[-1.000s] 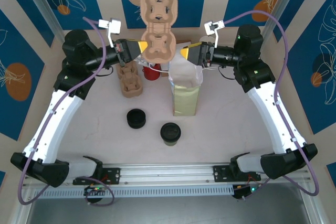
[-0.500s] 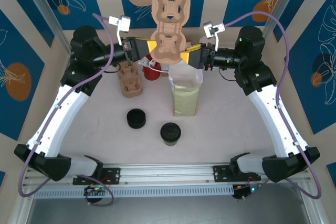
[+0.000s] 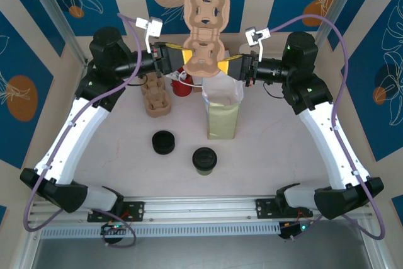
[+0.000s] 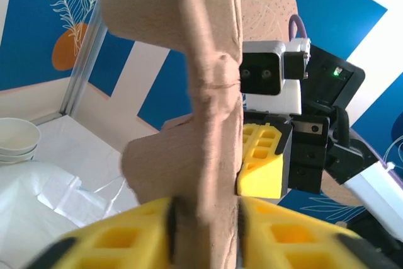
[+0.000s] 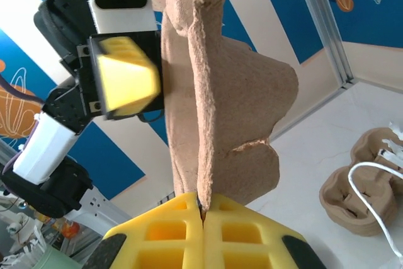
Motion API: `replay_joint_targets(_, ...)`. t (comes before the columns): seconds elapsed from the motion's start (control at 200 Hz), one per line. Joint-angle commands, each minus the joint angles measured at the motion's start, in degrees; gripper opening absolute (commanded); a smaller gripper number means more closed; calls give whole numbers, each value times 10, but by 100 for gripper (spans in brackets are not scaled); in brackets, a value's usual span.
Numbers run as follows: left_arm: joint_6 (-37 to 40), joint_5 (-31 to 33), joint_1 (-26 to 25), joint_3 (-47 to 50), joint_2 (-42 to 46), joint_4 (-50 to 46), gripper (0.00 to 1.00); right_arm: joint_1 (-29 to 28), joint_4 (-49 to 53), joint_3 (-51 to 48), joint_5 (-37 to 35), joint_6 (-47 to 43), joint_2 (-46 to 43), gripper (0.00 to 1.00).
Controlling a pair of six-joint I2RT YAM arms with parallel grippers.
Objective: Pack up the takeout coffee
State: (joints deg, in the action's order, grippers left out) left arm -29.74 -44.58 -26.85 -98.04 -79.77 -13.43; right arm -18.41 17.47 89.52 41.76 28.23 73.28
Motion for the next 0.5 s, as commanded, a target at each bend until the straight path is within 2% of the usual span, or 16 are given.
replay_joint_targets(0.0,91,15,-9,-54,-15,-97,53,9,61,26,-47,-12,-15,0)
replay_joint_targets(0.09,136,33,-10,-82,-21,-137,62,12,123,43,-70,-28,-15,0)
replay_joint_targets(0.27,223,90,-17,-118,-30,-181,65,20,227,68,-91,-43,-15,0)
replay_joint_targets(0.495,363,125,-39,-174,-62,-253,66,21,329,96,-70,-41,3,0)
